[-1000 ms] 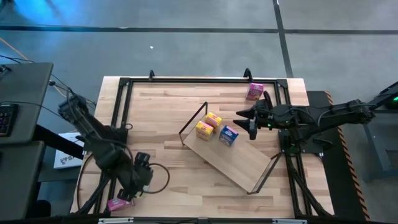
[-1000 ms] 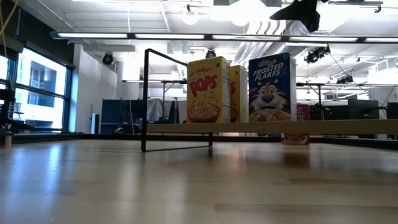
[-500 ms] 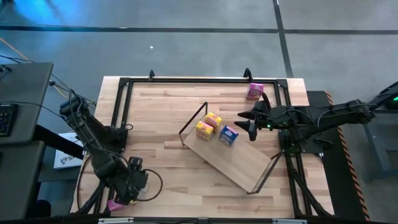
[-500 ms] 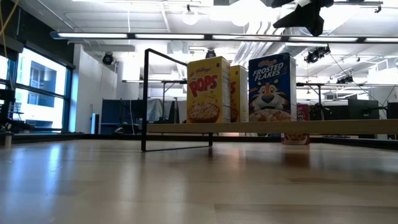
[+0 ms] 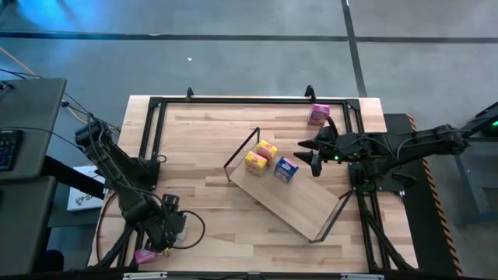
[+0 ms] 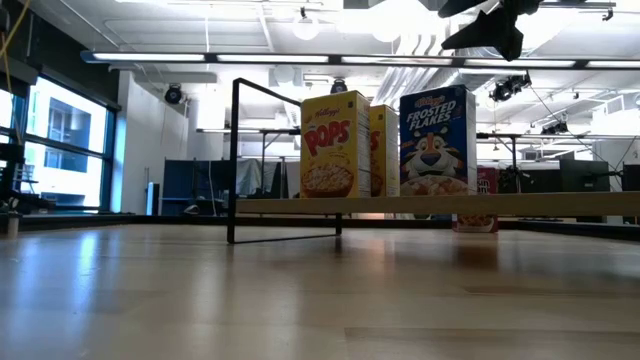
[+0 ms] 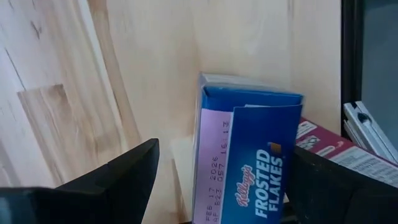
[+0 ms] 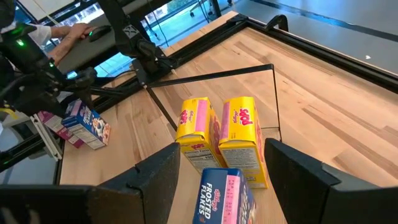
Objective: Stack cereal on shelf
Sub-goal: Put the bottom blue cereal box on the shelf
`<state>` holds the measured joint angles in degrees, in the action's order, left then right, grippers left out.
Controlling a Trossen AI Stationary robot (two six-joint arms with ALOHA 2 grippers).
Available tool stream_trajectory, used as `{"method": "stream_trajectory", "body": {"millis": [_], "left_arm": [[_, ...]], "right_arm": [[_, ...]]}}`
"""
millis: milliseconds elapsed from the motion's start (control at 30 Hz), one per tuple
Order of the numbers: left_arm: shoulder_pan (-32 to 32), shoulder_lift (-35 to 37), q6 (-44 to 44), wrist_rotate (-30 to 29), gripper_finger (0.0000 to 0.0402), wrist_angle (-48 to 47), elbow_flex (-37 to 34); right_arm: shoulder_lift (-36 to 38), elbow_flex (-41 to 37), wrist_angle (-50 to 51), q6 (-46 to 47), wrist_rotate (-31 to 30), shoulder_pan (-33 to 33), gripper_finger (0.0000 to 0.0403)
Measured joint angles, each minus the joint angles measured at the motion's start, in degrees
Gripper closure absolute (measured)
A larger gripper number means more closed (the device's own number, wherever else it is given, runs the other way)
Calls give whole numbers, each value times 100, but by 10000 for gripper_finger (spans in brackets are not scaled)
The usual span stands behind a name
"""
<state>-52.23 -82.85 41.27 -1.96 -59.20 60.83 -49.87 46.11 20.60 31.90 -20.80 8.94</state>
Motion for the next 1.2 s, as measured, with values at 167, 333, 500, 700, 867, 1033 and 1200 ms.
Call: {"method": "stream_trajectory", "body": {"millis": [167,333,500,700,867,1033,1200], "left_arm": [[0,0,116,-13,99,156,-185],[0,0,285,170,106,596,-384],[2,0,316,192,145,764,-399],[6,0,269,194,218,774,-399],[29,0,197,399,262,766,-380],[258,100,-13,498,270,748,-102],[928,297,-952,509,267,503,606]], "right_arm": [[0,0,0,0,-2,-1,174],[0,0,-1,15,-4,-1,174],[0,0,2,15,-4,-1,174],[1,0,0,15,-4,-1,174],[0,0,0,14,-4,-1,174],[0,0,-23,17,-4,-1,174],[0,0,-400,159,-6,-1,174]]}}
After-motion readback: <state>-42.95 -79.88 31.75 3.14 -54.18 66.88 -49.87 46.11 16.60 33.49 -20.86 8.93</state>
